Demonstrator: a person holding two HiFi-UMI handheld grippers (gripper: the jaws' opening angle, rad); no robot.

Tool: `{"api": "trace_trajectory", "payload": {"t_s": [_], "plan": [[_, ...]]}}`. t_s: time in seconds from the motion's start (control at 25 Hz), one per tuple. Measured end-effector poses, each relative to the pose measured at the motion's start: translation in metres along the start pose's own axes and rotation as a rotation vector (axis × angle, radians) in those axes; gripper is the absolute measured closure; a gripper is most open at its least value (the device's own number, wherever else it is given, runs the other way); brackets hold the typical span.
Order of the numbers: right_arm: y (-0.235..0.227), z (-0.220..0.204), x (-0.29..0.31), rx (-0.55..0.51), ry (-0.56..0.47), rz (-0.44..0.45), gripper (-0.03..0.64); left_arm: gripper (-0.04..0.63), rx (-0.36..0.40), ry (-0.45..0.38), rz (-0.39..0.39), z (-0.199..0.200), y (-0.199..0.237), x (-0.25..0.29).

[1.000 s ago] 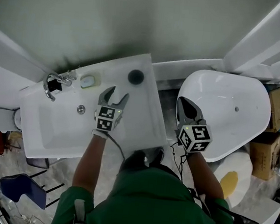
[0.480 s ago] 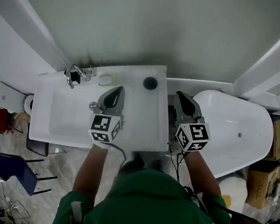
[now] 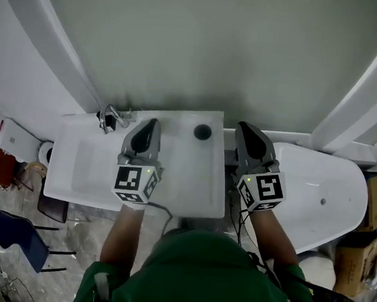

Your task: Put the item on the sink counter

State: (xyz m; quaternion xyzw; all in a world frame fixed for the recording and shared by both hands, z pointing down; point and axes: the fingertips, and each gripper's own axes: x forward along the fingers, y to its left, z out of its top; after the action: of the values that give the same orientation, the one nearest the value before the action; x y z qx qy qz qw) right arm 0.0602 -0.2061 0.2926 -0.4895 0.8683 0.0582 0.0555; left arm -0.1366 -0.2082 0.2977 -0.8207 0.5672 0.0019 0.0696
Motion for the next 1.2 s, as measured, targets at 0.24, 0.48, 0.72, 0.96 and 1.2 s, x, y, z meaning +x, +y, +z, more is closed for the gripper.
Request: {"api": "trace_trajectory", "payload": {"t_s": [0.24, 0.48, 0.72, 0.96, 1.2], "plan": [[-0.002, 0.009, -0.003, -0.054, -0.019, -0.002, 0.614, 0.595, 0.025, -0.052, 0.008, 0.019, -0.001, 0.001], [-0.008, 0.006, -0.009, -0.040, -0.006, -0.025, 0.614, 0.595, 0.028, -0.047, 0.006, 0.020, -0.004, 0.001], [-0.006, 0.002, -0.011, -0.025, 0.008, -0.035, 0.614, 0.595, 0.024, -0.029, -0.008, 0.015, -0.004, -0.004], [0.003, 0.001, -0.011, -0.021, 0.004, -0.029, 0.614, 0.595, 0.022, -0.016, 0.001, 0.012, 0.005, -0.012], [0.011, 0.000, -0.009, -0.001, 0.010, -0.024, 0.614, 0.595, 0.013, -0.012, 0.018, 0.010, 0.015, -0.022]]}}
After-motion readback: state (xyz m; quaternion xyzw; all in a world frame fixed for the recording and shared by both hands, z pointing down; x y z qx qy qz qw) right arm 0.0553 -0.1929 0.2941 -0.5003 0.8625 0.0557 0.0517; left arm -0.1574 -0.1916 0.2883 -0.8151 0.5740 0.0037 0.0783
